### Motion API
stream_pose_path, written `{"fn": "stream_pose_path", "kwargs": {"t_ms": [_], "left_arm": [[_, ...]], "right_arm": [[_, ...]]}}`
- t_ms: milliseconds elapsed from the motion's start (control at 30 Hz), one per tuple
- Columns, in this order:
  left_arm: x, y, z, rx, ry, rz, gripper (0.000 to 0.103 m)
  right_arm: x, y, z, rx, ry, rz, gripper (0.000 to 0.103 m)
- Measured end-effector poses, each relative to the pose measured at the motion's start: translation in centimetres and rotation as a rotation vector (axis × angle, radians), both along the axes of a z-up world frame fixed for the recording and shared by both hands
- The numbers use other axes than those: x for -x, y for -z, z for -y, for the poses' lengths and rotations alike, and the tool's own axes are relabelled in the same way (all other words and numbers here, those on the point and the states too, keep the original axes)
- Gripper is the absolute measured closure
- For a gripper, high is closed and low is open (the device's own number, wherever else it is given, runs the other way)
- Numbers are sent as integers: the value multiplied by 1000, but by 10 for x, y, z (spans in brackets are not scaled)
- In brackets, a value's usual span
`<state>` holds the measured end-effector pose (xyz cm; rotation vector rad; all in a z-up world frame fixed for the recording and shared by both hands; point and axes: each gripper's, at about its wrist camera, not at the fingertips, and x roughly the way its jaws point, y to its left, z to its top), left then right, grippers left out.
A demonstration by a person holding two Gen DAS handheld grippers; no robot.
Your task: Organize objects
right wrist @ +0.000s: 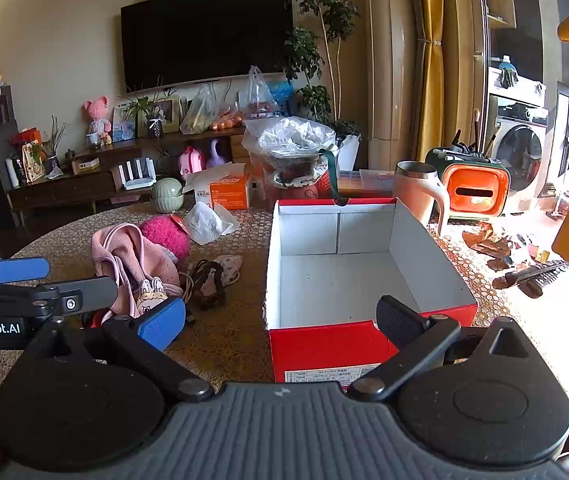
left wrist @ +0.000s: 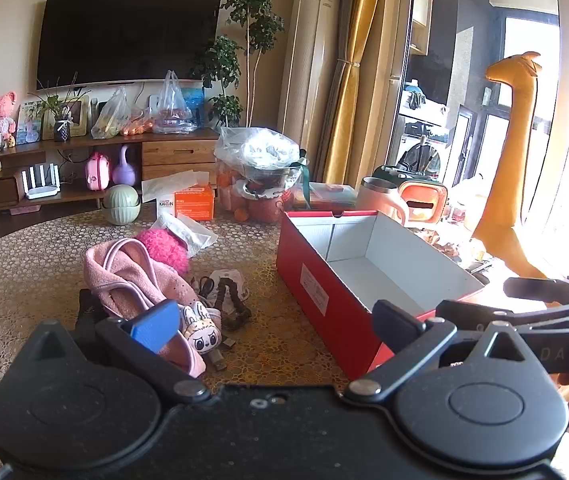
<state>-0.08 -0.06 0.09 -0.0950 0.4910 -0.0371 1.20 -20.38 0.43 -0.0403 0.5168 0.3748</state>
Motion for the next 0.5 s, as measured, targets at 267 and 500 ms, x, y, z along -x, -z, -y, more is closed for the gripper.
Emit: {"fn": "stream_pose_path", "kwargs": {"t_ms": [267,500], "left_arm": [[1,0,-2,-5,-12,-3,1],[-2,3,-1,3,-15,-15,1]], "right_arm": [[1,0,0,0,1,0,0],[2,-1,-1,1,-2,3,0]]}}
